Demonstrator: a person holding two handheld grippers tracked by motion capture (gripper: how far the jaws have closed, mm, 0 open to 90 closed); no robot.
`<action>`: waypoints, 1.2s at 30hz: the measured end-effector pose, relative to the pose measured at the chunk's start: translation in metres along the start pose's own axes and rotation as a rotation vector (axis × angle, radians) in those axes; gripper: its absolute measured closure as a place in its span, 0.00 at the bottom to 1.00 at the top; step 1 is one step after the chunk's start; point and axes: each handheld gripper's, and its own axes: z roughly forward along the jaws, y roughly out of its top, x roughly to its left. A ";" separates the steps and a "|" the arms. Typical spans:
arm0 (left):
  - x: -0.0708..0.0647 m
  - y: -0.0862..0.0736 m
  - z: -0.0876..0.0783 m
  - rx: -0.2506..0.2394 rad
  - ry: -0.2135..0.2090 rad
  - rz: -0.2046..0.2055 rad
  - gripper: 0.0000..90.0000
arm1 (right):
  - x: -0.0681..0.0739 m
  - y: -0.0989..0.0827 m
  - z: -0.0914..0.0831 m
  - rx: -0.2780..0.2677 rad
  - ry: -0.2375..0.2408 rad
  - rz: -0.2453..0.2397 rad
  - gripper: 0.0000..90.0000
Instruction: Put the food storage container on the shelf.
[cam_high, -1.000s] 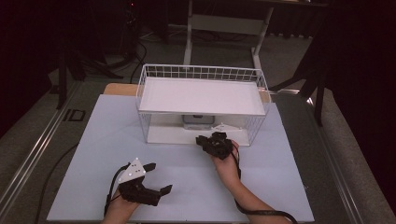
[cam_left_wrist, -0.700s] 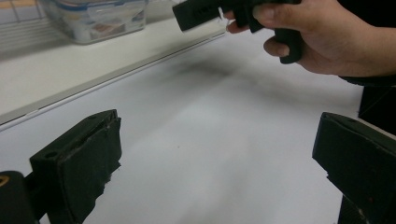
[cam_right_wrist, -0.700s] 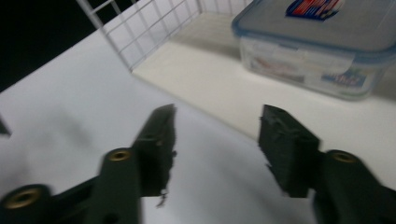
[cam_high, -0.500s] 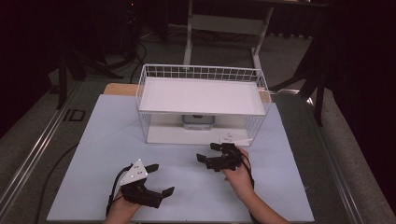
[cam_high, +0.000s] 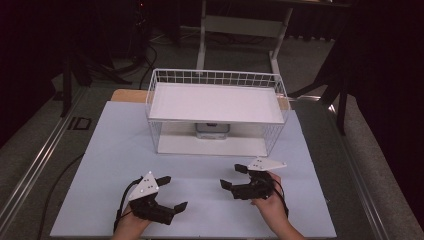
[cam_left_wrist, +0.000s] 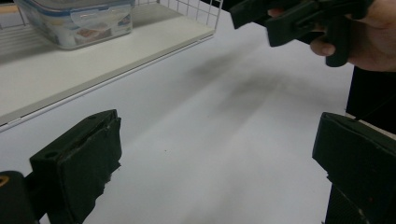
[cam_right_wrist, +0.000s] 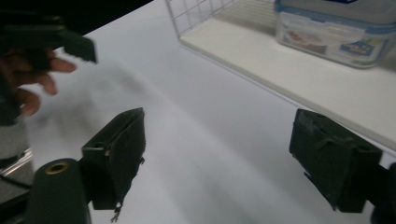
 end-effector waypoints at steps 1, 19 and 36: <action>0.000 0.000 0.000 0.001 -0.003 -0.001 0.03 | 0.001 -0.001 -0.002 0.007 0.001 -0.007 0.21; -0.004 0.001 -0.002 -0.020 -0.037 0.027 0.03 | -0.004 -0.021 -0.045 -0.028 -0.012 -0.007 0.21; -0.005 0.001 -0.001 -0.027 -0.055 0.042 0.03 | -0.018 -0.041 -0.059 -0.053 0.010 -0.132 0.21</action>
